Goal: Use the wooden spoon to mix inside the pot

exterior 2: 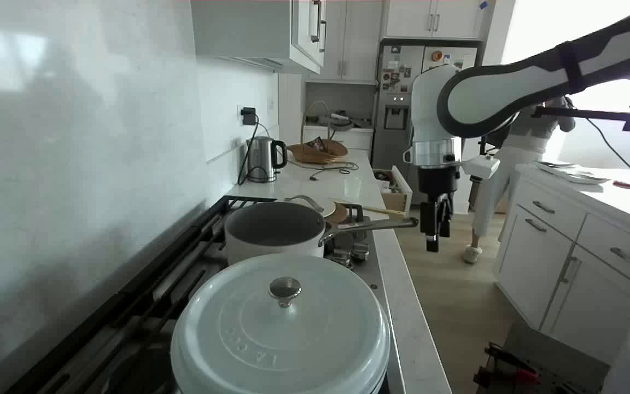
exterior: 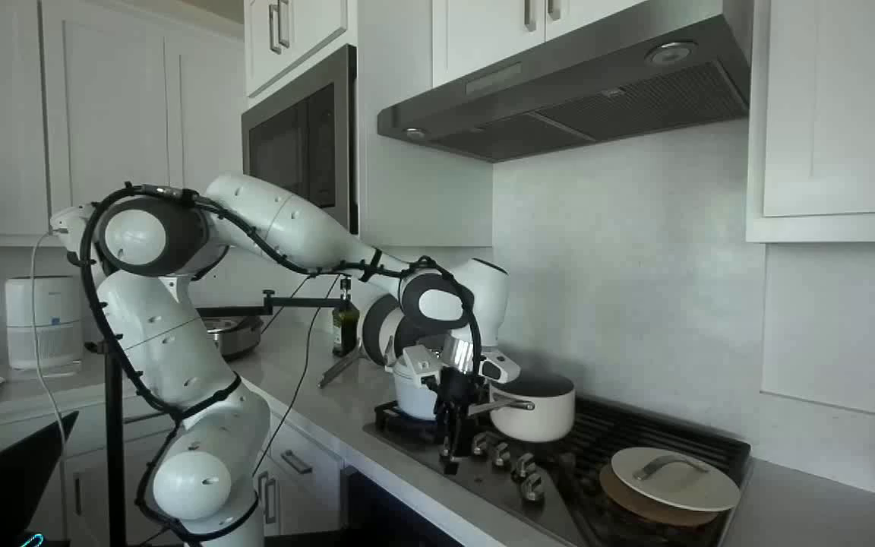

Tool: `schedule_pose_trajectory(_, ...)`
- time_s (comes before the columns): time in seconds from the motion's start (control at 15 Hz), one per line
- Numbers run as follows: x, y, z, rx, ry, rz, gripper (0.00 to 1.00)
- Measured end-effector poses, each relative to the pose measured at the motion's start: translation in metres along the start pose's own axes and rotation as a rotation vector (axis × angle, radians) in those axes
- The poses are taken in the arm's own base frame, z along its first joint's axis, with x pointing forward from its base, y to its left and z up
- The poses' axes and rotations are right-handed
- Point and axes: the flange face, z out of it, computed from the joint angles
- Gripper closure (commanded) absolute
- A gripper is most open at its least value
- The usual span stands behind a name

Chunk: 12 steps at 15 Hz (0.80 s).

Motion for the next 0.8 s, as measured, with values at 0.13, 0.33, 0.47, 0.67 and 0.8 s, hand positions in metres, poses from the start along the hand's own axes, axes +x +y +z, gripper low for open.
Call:
schedule_pose_trajectory(0.13, 0.0, 0.0, 0.0, 0.0, 0.0, 0.0, 0.0)
schedule_pose_trajectory(0.33, 0.0, 0.0, 0.0, 0.0, 0.0, 0.0, 0.0)
schedule_pose_trajectory(0.47, 0.0, 0.0, 0.0, 0.0, 0.0, 0.001, 0.0)
schedule_pose_trajectory(0.67, 0.0, 0.003, -0.001, 0.0, 0.003, 0.008, 0.0)
schedule_pose_trajectory(0.8, -0.001, 0.01, -0.003, -0.002, 0.007, 0.023, 0.0)
